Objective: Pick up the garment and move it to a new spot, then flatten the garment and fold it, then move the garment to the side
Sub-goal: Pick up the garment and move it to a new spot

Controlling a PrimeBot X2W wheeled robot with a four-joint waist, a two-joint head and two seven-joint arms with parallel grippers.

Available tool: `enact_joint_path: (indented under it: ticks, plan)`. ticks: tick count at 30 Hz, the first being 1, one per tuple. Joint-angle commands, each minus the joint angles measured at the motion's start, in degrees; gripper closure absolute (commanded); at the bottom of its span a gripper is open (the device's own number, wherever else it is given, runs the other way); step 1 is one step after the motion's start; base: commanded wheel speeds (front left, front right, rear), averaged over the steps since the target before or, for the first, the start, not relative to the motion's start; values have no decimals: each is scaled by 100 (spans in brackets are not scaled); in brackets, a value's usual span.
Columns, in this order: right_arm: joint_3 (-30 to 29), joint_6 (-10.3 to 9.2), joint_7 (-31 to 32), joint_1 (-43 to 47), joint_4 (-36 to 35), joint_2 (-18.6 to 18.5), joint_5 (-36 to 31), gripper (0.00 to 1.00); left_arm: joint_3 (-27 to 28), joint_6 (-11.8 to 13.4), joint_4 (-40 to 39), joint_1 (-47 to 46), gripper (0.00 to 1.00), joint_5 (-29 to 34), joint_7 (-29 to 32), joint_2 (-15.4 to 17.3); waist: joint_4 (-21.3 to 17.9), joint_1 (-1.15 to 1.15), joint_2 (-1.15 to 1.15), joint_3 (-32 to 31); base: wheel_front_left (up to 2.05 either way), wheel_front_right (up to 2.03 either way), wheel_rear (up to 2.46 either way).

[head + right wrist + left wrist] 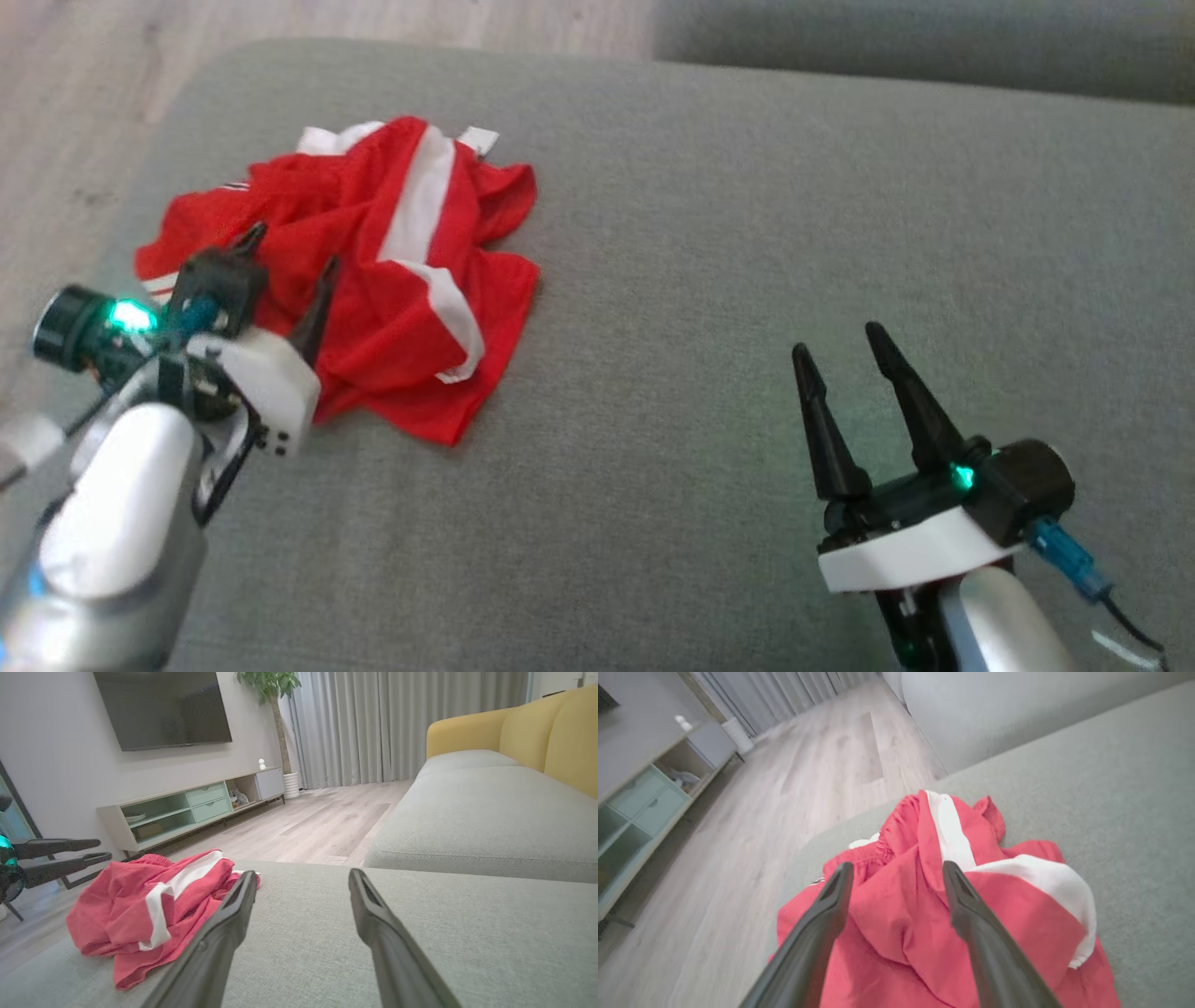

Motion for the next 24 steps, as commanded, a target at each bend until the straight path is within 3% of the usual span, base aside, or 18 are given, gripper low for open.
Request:
enact_joint_path:
  ticks: [1,7,17,18,19,24]
  plan:
    - [115,-4,-62,-167,-190,-33,0,0,149,-5,-74,-311,0,-81,106,290,-164,-2,0,175,0,0,0]
    - [93,-4,-62,-327,-208,-33,5,0,-490,-34,580,-942,0,-499,792,709,-359,-2,0,415,0,0,0]
    - [55,-4,-62,-440,-225,-33,-16,0,-709,-36,1464,-1376,0,-748,801,843,-554,-2,0,606,0,0,0]
    - [49,-4,-62,-437,-226,-33,-20,0,-716,-36,1522,-1394,60,-776,791,827,-558,-2,0,610,0,0,0]
    - [45,-4,-62,-434,-225,-33,-23,0,-713,-36,1572,-1412,100,-802,761,810,-560,-2,0,610,0,0,0]
    - [41,-4,-62,-396,-179,-33,-16,0,-724,9,1694,-1496,100,-779,381,749,-554,-2,0,515,0,0,0]
